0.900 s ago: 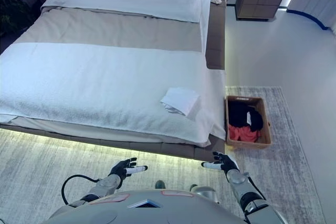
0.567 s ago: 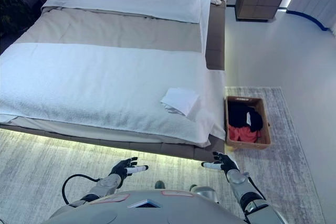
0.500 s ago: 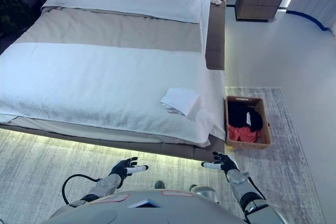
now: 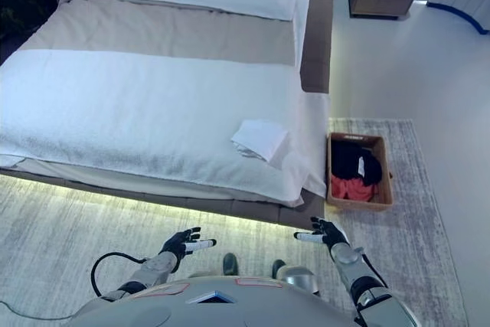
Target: Put the clothes on the bed into the basket.
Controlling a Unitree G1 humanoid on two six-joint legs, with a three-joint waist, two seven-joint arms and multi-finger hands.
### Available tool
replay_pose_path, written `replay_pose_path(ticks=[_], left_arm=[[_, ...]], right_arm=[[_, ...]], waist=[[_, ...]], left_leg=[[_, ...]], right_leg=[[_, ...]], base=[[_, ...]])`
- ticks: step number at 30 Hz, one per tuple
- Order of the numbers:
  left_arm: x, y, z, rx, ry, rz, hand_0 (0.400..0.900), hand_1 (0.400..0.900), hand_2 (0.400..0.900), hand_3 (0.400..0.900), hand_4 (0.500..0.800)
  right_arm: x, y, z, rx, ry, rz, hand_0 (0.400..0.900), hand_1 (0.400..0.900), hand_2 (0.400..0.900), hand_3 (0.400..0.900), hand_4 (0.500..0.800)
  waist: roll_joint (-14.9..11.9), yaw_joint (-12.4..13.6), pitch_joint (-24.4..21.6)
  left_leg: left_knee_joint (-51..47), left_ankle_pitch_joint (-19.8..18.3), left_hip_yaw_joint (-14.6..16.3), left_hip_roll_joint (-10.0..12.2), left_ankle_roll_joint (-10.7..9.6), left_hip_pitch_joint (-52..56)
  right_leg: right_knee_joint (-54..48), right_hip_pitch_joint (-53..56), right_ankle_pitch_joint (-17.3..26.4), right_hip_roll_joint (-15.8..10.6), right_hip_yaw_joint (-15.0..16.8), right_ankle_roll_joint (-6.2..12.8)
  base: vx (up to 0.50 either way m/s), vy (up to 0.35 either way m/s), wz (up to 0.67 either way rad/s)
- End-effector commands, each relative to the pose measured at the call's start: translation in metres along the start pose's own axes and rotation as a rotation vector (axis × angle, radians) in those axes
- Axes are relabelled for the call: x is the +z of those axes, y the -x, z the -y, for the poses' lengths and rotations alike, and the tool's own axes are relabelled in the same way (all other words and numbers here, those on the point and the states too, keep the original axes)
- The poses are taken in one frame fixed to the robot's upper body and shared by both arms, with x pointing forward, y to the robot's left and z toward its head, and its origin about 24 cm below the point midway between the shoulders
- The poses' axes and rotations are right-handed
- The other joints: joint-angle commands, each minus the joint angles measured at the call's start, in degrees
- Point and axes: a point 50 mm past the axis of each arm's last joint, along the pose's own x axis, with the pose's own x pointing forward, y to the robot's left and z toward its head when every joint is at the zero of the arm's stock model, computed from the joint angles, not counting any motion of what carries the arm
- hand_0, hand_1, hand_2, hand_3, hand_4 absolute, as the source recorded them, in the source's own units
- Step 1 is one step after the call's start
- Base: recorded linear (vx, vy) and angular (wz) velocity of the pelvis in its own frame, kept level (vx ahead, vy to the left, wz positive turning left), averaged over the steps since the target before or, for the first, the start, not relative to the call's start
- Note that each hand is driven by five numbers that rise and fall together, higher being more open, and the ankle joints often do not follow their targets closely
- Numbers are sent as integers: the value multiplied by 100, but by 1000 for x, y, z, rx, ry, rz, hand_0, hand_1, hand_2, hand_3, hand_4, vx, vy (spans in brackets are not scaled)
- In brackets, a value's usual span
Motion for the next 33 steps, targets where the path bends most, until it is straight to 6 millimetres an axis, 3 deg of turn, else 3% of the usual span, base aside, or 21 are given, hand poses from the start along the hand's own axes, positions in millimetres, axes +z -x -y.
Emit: replay_pose_path(ticks=[1, 3, 5, 9, 11, 12, 13, 14, 15, 16, 18, 19, 20, 23, 24, 25, 26, 28, 30, 31, 33], left_arm=[[41, -5, -13, 54, 19, 140, 900, 900, 900, 900, 800], [45, -5, -12, 54, 20, 152, 900, 900, 900, 900, 800], [55, -5, -13, 64, 54, 192, 900, 900, 900, 900, 800], [61, -5, -14, 77, 102, 211, 900, 900, 900, 900, 800], [62, -5, -16, 89, 127, 214, 900, 900, 900, 900, 800], [66, -5, -16, 102, 129, 225, 900, 900, 900, 900, 800], [66, -5, -16, 102, 129, 225, 900, 900, 900, 900, 800], [71, -5, -14, 103, 120, 246, 900, 900, 900, 900, 800], [71, -5, -14, 103, 120, 246, 900, 900, 900, 900, 800], [78, -5, -13, 108, 124, 268, 900, 900, 900, 900, 800], [79, -5, -13, 114, 127, 271, 900, 900, 900, 900, 800], [79, -5, -14, 125, 133, 265, 900, 900, 900, 900, 800], [75, -5, -15, 133, 146, 254, 900, 900, 900, 900, 800], [77, -5, -22, 154, 154, 255, 900, 900, 900, 900, 800], [80, -5, -25, 155, 134, 261, 900, 900, 900, 900, 800], [80, -5, -25, 155, 134, 261, 900, 900, 900, 900, 800], [83, -4, -31, 158, 92, 272, 900, 900, 900, 900, 800], [86, -3, -33, 155, 79, 285, 900, 900, 900, 900, 800], [95, -1, -45, 178, 72, 310, 900, 900, 900, 900, 800], [95, -1, -45, 178, 72, 310, 900, 900, 900, 900, 800], [95, -1, -51, 199, 57, 300, 900, 900, 900, 900, 800]], right_arm=[[43, -5, 12, -37, 15, 164, 900, 900, 900, 900, 800], [45, -5, 15, -46, 15, 170, 900, 900, 900, 900, 800], [51, -5, 22, -73, 12, 191, 900, 900, 900, 900, 800], [57, -5, 28, -101, 1, 207, 900, 900, 900, 900, 800], [63, -5, 30, -108, -2, 227, 900, 900, 900, 900, 800], [70, -5, 31, -118, 6, 249, 900, 900, 900, 900, 800], [70, -5, 31, -118, 6, 249, 900, 900, 900, 900, 800], [79, -5, 35, -132, 17, 273, 900, 900, 900, 900, 800], [79, -5, 35, -132, 17, 273, 900, 900, 900, 900, 800], [90, -4, 38, -147, 23, 305, 900, 900, 900, 900, 800], [98, -4, 37, -147, 28, 329, 900, 900, 900, 900, 800], [104, -4, 36, -140, 40, 348, 900, 900, 900, 900, 800], [109, -3, 32, -123, 45, 368, 900, 900, 900, 900, 800], [111, -3, 27, -110, 40, 382, 900, 900, 900, 900, 800], [106, -4, 23, -102, 19, 359, 900, 900, 900, 900, 800], [106, -4, 23, -102, 19, 359, 900, 900, 900, 900, 800], [100, -6, 14, -73, 17, 336, 900, 900, 900, 900, 800], [100, -6, 11, -61, 16, 338, 900, 900, 900, 900, 800], [109, -5, 8, -58, 27, 368, 900, 900, 900, 900, 800], [109, -5, 8, -58, 27, 368, 900, 900, 900, 900, 800], [122, -3, 6, -73, 72, 415, 900, 900, 900, 900, 800]], waist=[[-453, 146, 3], [-448, 157, 88], [-442, 233, 382], [-405, 265, 514], [-413, 294, 527], [-368, 357, 531], [-374, 362, 541], [-282, 393, 529], [-291, 398, 541], [-216, 432, 554], [-190, 453, 540], [-177, 499, 483], [-209, 559, 400], [-273, 591, 249], [-473, 641, 55], [-465, 643, 45], [-643, 661, -95], [-713, 678, -140], [-808, 666, 36], [-810, 667, 36], [-862, 632, 205]], left_leg=[[759, -624, -20, -46, -71, -201], [1179, -690, -43, -101, -93, -393], [2331, -474, -122, -155, -113, -952], [2499, -257, -154, -214, -87, -1368], [2151, -313, -82, -283, -40, -1602], [1443, -19, -140, -240, -53, -1666], [1421, -10, -134, -244, -53, -1643], [538, 374, -164, -123, -101, -1737], [506, 388, -155, -129, -100, -1705], [-106, 602, -96, -19, -213, -1877], [-309, 691, 25, 66, -283, -1981], [-309, 852, 269, 222, -363, -2065], [-309, 791, 363, 252, -271, -1915], [-270, 1102, 506, 186, -242, -1842], [-65, 935, 562, 34, -83, -1780], [-61, 937, 559, 43, -84, -1794], [87, 700, 604, -67, 118, -1693], [132, 585, 625, -129, 216, -1680], [153, 249, 642, -328, 532, -1430], [153, 249, 644, -330, 533, -1431], [-45, 42, 630, -488, 638, -1017]], right_leg=[[145, -165, -91, -218, 256, 37], [161, -162, -97, -231, 262, 22], [195, -31, -142, -234, 225, -84], [171, 124, -212, -228, 126, -110], [137, 172, -232, -229, 117, -84], [105, 225, -255, -157, 152, -57], [104, 237, -255, -163, 156, -56], [47, 320, -318, -80, 169, -16], [44, 337, -320, -89, 174, -15], [14, 425, -385, -61, 227, 35], [-9, 524, -438, -43, 310, 74], [-17, 724, -515, -59, 474, 119], [-10, 873, -617, -130, 598, 162], [102, 1055, -799, -318, 557, 217], [474, 1049, -824, -592, 516, 348], [477, 1034, -820, -583, 519, 346], [1191, 794, -542, -747, 567, 488], [1748, 505, -299, -811, 594, 546], [3691, -479, 824, -982, 450, 616], [3695, -482, 821, -984, 452, 617], [4248, -801, 938, -1388, -22, 670]], base=[[-22, -71, -4], [-43, -69, -2], [-33, -68, 0], [51, -21, 4], [147, 31, -3], [123, 39, -11], [280, 114, -17], [161, 74, -8], [322, 158, -20], [165, 83, -14], [311, 150, -40], [515, 254, -82], [407, 206, -68], [470, 260, -23], [536, 255, -12], [693, 316, -17], [426, 226, -1], [322, 211, 0], [211, 260, -9], [251, 267, -5], [266, 214, 1]])
